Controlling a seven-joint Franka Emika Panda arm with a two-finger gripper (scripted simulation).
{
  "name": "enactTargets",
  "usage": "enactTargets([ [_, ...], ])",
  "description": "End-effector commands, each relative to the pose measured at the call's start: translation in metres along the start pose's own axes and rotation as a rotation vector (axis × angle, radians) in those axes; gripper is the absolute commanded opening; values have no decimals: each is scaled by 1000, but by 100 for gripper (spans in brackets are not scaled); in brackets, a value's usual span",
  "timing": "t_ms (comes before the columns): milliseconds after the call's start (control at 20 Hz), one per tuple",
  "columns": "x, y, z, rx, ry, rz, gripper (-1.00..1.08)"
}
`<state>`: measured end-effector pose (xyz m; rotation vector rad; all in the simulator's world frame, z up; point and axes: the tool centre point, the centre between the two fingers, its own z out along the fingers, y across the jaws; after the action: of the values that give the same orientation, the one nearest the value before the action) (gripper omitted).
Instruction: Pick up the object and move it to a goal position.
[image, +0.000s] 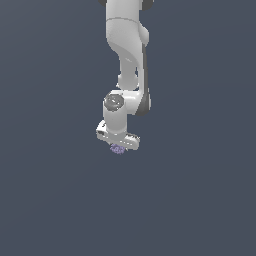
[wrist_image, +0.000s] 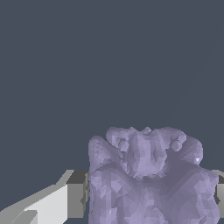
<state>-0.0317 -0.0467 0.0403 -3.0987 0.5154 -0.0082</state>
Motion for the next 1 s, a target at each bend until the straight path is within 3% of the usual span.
enactTargets([
  [0,5,-2,-5,2,14,5,-100],
  [200,24,-10,-24,11,68,26,-100],
  [400,52,-21,-55,23,154,59,-100],
  [950,133,-51,-197,71,482,184,-100],
])
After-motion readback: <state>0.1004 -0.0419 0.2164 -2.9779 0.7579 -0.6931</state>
